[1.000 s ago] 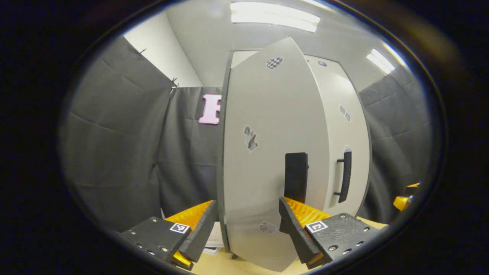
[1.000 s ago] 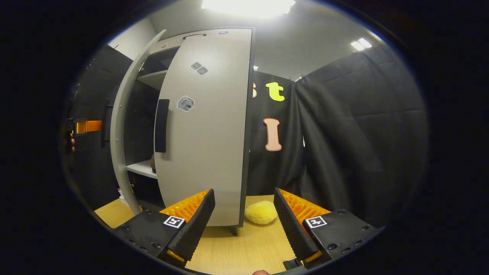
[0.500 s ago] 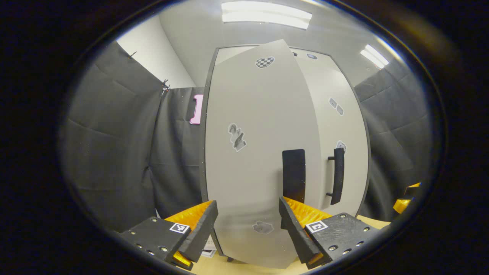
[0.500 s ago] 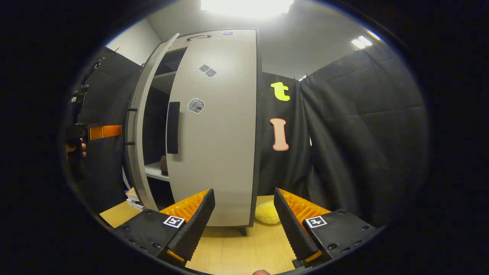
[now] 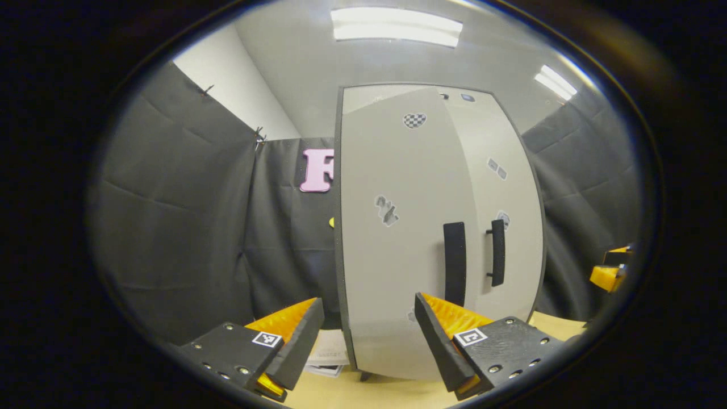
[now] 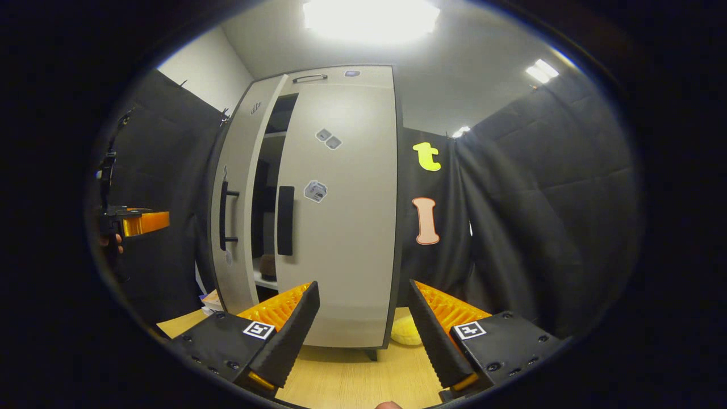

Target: Grab one shoe with the right hand and put it into the shoe cabinet, grab the other shoe with the left hand and put it into the shoe cabinet; then close the right door with the right hand and the left door with the left hand.

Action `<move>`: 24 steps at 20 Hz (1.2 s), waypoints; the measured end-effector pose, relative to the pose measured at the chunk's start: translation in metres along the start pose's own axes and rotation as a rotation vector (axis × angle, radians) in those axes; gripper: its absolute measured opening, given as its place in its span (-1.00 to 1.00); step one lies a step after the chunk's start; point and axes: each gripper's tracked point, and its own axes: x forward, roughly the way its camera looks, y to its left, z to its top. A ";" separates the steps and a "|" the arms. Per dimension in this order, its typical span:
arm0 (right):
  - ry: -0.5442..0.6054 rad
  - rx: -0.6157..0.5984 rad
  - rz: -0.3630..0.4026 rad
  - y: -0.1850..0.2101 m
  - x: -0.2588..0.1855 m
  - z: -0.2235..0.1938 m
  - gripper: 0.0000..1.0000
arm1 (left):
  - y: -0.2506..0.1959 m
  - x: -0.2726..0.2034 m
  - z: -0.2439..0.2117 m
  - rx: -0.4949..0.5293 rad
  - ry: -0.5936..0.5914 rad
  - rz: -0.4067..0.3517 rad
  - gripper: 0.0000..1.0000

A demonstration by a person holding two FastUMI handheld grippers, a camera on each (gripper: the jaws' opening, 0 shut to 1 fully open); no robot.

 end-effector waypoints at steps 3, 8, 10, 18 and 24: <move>-0.014 -0.001 0.007 0.003 -0.010 0.005 0.96 | 0.014 -0.027 -0.001 0.014 0.003 0.017 1.00; -0.017 -0.001 0.000 -0.001 -0.024 0.006 0.96 | 0.031 -0.064 -0.021 0.004 0.036 0.037 0.94; -0.017 -0.002 -0.008 -0.004 -0.029 0.005 0.96 | 0.035 -0.076 -0.030 -0.004 0.047 0.040 0.94; -0.077 -0.020 -0.008 -0.002 -0.047 0.008 0.96 | 0.044 -0.112 -0.057 -0.021 0.073 0.048 0.82; -0.109 -0.003 -0.016 0.000 -0.052 0.013 0.96 | 0.054 -0.122 -0.057 0.016 0.072 0.064 0.99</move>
